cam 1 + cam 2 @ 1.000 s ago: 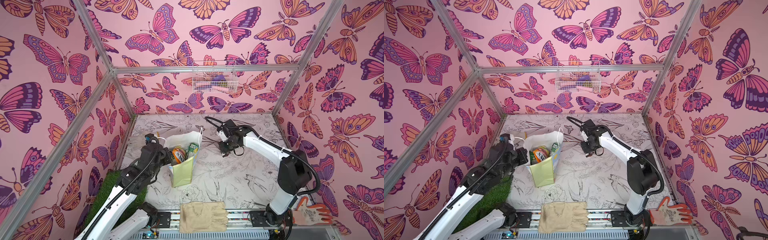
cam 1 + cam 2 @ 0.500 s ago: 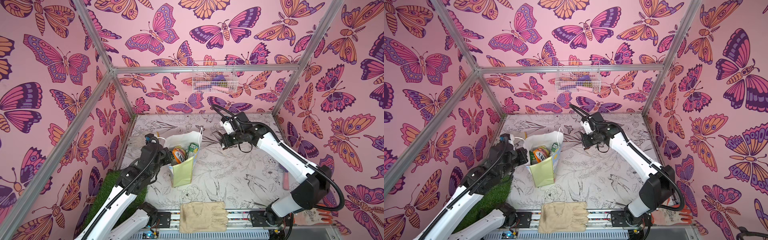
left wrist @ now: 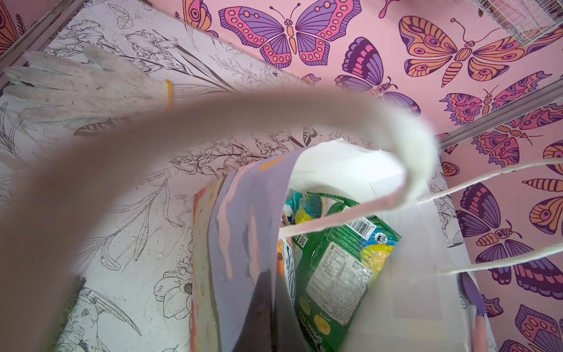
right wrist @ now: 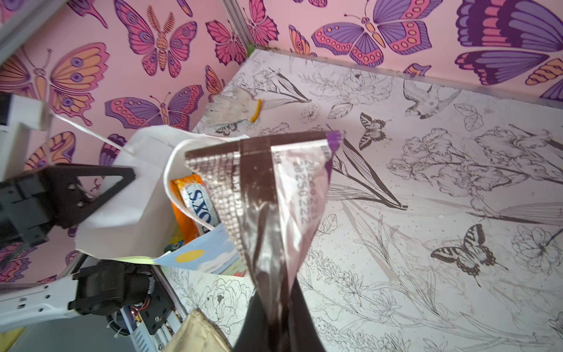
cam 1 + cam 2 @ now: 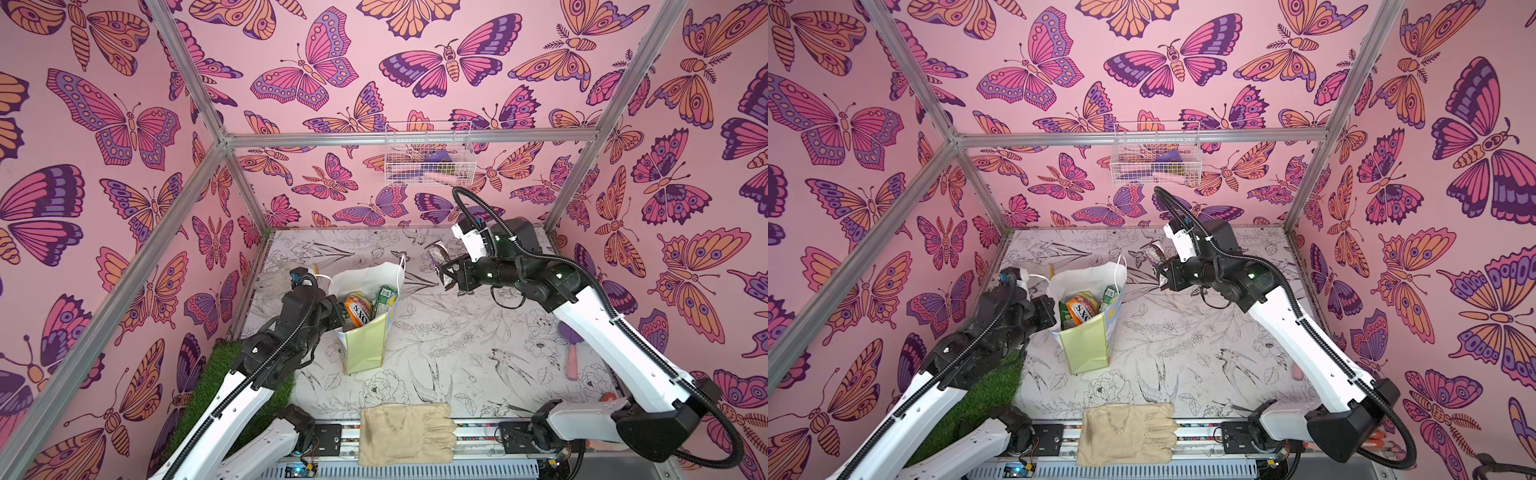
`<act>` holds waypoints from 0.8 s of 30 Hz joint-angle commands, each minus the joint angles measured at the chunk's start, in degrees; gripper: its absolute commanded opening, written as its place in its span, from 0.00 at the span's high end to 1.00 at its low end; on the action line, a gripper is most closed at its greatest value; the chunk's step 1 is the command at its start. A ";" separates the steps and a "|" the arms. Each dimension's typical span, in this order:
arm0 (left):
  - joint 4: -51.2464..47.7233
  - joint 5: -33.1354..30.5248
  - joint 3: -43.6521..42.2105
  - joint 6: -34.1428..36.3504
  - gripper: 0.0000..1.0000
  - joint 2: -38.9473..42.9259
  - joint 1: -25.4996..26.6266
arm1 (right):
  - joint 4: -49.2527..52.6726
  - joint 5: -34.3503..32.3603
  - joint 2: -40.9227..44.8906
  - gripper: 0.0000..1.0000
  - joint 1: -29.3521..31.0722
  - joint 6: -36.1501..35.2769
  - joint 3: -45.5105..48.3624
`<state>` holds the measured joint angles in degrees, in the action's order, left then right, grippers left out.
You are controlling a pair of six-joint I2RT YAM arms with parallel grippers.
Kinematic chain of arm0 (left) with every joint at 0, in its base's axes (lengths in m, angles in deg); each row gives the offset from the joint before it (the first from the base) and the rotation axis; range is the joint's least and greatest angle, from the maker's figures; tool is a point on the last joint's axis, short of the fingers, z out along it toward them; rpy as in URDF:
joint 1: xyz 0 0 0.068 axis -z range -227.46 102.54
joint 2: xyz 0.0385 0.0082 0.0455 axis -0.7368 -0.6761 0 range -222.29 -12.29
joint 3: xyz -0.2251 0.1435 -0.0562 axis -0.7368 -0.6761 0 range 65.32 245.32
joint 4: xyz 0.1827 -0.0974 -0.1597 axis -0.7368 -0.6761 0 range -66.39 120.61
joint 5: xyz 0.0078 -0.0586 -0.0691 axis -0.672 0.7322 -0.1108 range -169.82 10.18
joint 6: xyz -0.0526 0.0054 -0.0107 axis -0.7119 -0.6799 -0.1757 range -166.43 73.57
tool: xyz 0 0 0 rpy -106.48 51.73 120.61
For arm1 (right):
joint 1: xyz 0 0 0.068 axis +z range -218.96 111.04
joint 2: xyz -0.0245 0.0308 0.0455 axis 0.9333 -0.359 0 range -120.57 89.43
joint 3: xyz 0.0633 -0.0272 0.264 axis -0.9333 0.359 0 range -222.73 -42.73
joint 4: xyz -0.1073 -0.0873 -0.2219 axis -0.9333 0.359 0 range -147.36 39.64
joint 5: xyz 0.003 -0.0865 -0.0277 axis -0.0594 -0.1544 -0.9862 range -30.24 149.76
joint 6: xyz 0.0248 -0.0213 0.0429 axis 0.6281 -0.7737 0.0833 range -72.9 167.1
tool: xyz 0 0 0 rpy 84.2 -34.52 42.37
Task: Place the snacks into the paper bag
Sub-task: 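Lift the chocolate bar off the table with the right gripper, then carry the chocolate bar over the bag opening with the right gripper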
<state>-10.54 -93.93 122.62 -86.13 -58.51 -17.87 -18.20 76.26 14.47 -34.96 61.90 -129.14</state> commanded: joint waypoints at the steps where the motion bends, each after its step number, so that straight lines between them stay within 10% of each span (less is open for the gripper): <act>1: 2.83 -0.04 1.33 -0.11 1.00 1.13 -0.23 | -3.80 2.56 2.26 0.95 0.99 1.74 -1.27; 24: 2.87 -0.22 1.76 0.23 1.00 1.18 -0.24 | -6.43 0.26 1.95 0.93 11.19 3.56 -8.92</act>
<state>-10.54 -93.93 122.62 -86.11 -58.51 -17.87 -22.36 77.35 16.89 -24.89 65.16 -135.26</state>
